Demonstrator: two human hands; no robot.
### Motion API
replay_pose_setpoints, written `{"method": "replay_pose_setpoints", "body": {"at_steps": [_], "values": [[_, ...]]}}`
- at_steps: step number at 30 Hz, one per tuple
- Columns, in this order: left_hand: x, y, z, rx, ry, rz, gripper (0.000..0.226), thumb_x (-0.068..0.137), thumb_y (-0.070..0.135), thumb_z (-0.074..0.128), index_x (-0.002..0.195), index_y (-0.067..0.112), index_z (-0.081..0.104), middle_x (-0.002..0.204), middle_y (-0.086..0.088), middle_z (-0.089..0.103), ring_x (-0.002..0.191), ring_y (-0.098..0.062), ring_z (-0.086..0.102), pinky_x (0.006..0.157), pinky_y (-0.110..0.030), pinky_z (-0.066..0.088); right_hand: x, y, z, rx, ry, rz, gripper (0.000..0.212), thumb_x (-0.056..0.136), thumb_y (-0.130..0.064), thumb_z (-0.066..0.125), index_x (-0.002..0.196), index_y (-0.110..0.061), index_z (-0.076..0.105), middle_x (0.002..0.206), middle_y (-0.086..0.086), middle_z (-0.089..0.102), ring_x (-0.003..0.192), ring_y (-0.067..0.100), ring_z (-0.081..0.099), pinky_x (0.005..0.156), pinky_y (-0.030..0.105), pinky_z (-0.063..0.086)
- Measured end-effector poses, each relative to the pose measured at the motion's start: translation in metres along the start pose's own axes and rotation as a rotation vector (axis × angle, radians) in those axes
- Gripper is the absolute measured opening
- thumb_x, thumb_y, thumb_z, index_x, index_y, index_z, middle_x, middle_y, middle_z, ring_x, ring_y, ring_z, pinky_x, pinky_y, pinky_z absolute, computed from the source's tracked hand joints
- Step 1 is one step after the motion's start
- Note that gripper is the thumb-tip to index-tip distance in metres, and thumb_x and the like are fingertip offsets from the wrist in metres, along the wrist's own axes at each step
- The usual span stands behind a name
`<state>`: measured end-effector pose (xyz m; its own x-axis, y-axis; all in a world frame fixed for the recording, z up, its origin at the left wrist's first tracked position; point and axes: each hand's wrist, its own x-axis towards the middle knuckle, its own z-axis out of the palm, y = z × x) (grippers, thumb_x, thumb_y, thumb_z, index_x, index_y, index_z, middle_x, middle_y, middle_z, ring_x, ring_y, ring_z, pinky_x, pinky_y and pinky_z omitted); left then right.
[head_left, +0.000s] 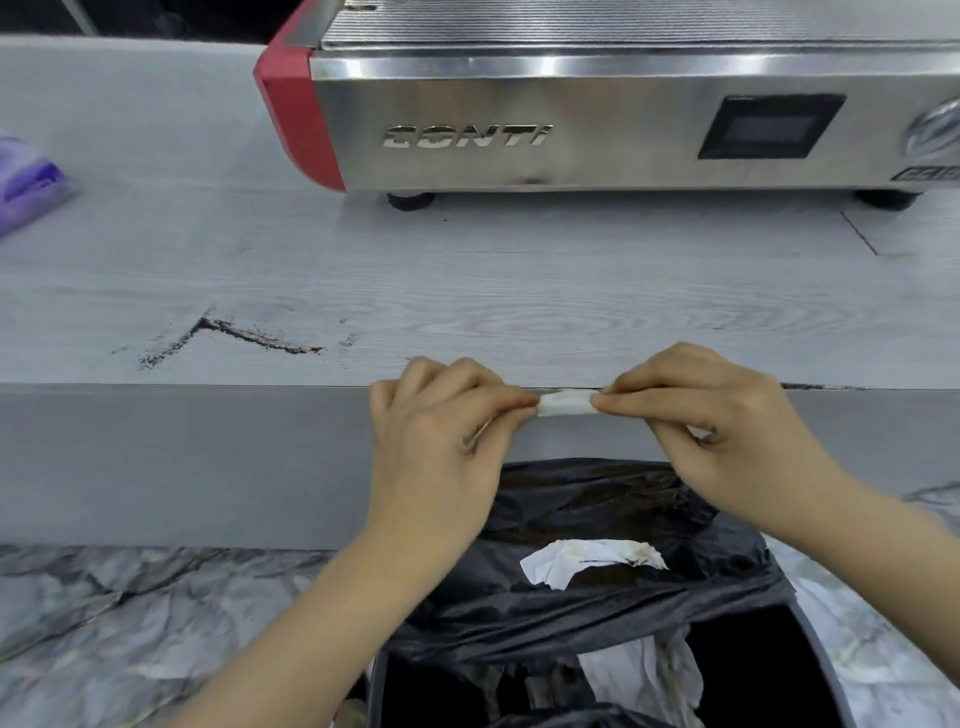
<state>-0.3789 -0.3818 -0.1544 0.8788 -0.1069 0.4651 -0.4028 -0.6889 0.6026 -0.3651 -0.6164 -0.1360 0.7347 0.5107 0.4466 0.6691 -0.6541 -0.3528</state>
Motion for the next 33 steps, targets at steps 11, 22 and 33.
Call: {"method": "replay_pose_setpoints", "body": {"at_steps": [11, 22, 33], "values": [[0.05, -0.105, -0.108, 0.087, 0.199, -0.196, 0.006, 0.086, 0.045, 0.065, 0.084, 0.049, 0.07, 0.088, 0.014, 0.068, 0.095, -0.02, 0.057, 0.087, -0.06, 0.042, 0.183, -0.038, 0.092, 0.161, 0.078, -0.135, 0.031, 0.078, 0.011, 0.06, 0.091, -0.011, 0.078, 0.087, 0.003, 0.074, 0.082, 0.022, 0.064, 0.075, 0.022, 0.046], [0.04, -0.226, -0.198, 0.32, 0.372, -0.563, 0.007, 0.084, 0.041, 0.067, 0.085, 0.038, 0.074, 0.096, 0.011, 0.07, 0.093, -0.019, 0.06, 0.093, -0.049, 0.04, 0.332, -0.109, 0.227, 0.312, -0.188, -0.237, 0.035, 0.074, 0.012, 0.058, 0.086, -0.014, 0.079, 0.088, 0.0, 0.073, 0.083, 0.013, 0.066, 0.073, 0.016, 0.048], [0.024, -0.175, -0.129, 0.348, 0.48, -0.56, 0.012, 0.089, 0.032, 0.066, 0.093, 0.029, 0.076, 0.095, 0.009, 0.067, 0.095, -0.021, 0.05, 0.076, -0.028, 0.018, 0.322, -0.079, 0.205, 0.298, -0.228, -0.324, 0.029, 0.075, 0.008, 0.062, 0.083, -0.014, 0.079, 0.086, -0.001, 0.075, 0.084, 0.01, 0.066, 0.076, 0.006, 0.042]]}}
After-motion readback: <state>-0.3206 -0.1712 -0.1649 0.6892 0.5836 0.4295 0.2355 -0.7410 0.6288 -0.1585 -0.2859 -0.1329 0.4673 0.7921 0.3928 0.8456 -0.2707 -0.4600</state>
